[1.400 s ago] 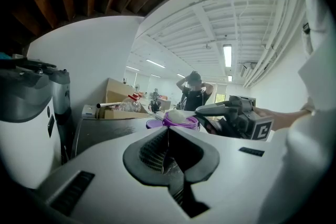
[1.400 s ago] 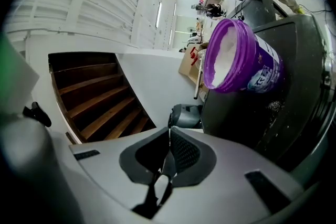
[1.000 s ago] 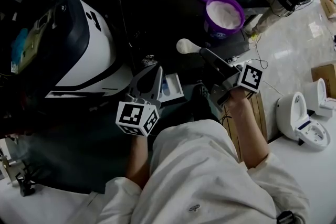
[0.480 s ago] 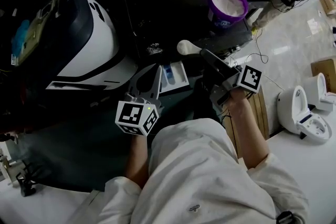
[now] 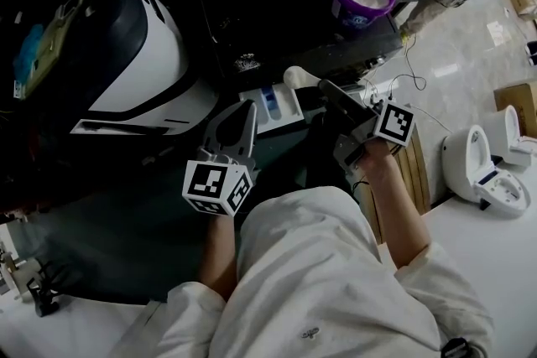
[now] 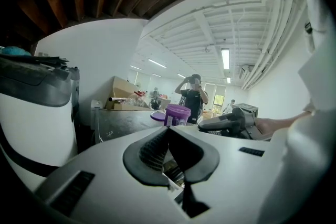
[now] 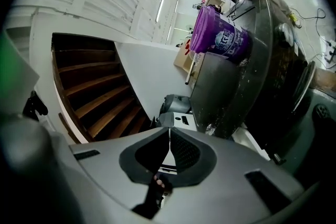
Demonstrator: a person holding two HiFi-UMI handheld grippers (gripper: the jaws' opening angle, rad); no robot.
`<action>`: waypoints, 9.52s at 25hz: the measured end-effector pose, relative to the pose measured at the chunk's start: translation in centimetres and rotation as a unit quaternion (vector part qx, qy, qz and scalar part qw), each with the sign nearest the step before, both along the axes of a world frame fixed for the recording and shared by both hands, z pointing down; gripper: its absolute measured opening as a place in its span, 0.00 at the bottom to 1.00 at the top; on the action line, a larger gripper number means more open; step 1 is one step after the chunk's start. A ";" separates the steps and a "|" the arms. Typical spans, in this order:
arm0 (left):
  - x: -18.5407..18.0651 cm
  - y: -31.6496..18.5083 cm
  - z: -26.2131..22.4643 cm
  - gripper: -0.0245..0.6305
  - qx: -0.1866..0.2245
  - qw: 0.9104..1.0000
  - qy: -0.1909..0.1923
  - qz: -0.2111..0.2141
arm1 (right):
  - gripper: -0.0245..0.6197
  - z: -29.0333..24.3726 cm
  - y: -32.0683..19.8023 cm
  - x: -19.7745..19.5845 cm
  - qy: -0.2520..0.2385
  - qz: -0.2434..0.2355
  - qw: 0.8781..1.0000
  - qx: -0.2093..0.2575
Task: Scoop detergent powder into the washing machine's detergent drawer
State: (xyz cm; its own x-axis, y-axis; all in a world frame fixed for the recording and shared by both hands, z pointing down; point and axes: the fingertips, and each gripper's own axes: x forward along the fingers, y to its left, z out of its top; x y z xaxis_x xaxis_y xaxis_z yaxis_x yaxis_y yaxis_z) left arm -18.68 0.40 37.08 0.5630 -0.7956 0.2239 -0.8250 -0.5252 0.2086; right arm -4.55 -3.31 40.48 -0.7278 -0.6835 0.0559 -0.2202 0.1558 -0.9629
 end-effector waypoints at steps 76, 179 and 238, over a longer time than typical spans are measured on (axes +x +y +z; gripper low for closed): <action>0.3 2.1 12.4 0.07 -0.082 0.996 0.010 -0.010 | 0.06 16.4 1.4 -3.3 0.431 -0.121 0.879 0.166; 2.1 4.8 8.9 0.07 -0.060 0.998 -0.004 -0.003 | 0.05 7.3 4.4 -2.2 0.421 -0.029 0.869 0.259; 9.5 8.1 0.2 0.07 0.008 0.979 -0.013 -0.203 | 0.05 -5.1 6.0 5.2 0.362 -0.147 0.822 0.415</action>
State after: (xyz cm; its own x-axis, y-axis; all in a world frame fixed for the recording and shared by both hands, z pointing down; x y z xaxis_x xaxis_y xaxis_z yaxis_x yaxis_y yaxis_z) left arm -9.17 8.47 37.33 0.1948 -0.9558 0.2202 -0.9713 -0.1567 0.1791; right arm 0.64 2.74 35.35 -0.8501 -0.5047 0.1504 -0.5231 0.8421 -0.1310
